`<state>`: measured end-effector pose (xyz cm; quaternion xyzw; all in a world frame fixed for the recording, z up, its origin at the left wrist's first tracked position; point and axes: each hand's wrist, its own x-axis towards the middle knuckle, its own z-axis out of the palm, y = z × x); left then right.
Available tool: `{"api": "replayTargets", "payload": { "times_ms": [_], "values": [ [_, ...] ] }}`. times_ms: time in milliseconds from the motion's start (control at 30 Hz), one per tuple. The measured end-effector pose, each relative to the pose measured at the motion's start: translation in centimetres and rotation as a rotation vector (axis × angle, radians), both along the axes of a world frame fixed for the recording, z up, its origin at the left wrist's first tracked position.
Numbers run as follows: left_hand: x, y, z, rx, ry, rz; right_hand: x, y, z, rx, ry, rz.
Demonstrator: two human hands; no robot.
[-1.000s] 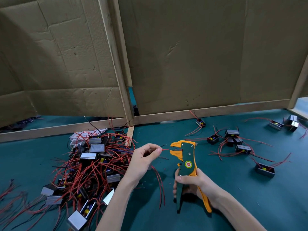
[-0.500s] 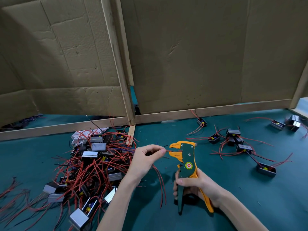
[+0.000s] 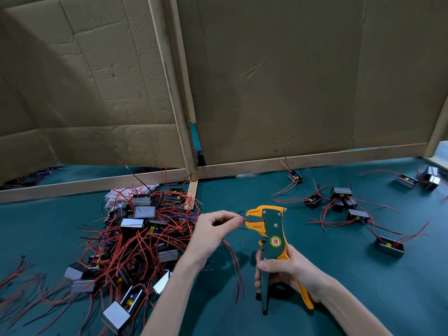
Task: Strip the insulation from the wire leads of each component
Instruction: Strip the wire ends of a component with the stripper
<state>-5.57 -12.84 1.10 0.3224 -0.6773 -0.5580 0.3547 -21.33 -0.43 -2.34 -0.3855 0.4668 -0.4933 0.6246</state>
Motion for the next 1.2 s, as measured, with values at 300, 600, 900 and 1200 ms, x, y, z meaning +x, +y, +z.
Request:
{"api": "replayTargets", "payload": {
  "times_ms": [300,600,900,1200],
  "values": [
    [0.0,0.0,0.0,-0.007,-0.015,-0.018,-0.1,0.1,0.0,0.015,0.017,0.005],
    [0.8,-0.2,0.4,-0.025,-0.052,-0.042,0.7,0.2,0.0,0.080,0.121,-0.071],
    [-0.3,0.0,-0.7,-0.025,-0.094,0.073,1.6,-0.6,-0.4,-0.016,-0.098,-0.257],
    [-9.0,3.1,5.8,-0.450,0.046,0.411,-1.1,-1.9,-0.8,0.058,-0.498,-0.508]
  ]
}}
